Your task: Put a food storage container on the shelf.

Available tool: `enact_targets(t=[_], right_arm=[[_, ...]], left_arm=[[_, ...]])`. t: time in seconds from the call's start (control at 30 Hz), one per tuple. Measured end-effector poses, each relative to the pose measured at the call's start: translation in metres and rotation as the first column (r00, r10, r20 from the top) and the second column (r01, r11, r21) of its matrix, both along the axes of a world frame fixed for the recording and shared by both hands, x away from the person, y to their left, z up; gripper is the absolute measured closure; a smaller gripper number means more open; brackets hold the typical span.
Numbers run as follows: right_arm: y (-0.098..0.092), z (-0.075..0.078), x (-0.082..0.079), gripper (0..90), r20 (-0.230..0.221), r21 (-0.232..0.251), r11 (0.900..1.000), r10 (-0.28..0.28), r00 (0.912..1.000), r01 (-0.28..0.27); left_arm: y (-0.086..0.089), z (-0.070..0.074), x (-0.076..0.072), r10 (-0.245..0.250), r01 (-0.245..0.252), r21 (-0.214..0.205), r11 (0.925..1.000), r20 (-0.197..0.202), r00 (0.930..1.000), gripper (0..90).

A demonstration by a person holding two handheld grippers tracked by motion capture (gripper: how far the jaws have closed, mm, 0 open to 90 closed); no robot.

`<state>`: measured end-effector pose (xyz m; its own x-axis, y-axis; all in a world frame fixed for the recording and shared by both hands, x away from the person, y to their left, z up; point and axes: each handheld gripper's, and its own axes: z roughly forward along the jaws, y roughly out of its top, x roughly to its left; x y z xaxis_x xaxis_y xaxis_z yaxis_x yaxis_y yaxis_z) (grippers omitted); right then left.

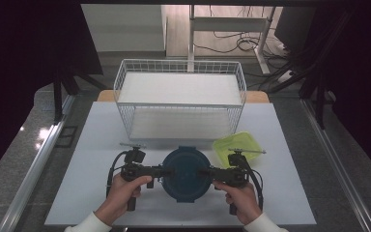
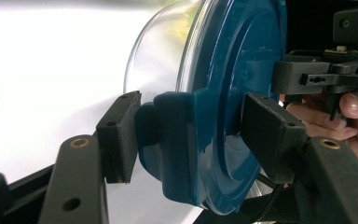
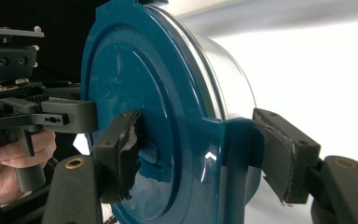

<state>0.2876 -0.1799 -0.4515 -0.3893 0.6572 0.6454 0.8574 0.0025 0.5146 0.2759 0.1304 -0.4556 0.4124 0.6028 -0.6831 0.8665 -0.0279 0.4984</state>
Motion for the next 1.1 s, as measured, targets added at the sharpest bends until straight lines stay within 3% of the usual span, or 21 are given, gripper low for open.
enact_targets(t=[0.23,0.5,1.1], right_arm=[[0.005,0.021,0.014,34.5,0.029,-0.004,1.0,0.007,0.9996,-0.006],[0.01,0.039,0.032,34.4,0.032,-0.003,1.0,0.006,0.9995,-0.006],[0.019,0.079,0.051,34.1,0.077,-0.006,0.9999,0.014,0.997,-0.014]], left_arm=[[0.005,0.018,0.012,0.012,-0.011,-0.012,0.9999,0.022,0.9997,40.2],[0.01,0.035,0.027,0.023,-0.022,-0.016,0.9996,0.031,0.9993,40.5],[0.018,0.073,0.04,0.043,-0.041,-0.018,0.999,0.079,0.996,40.3]])
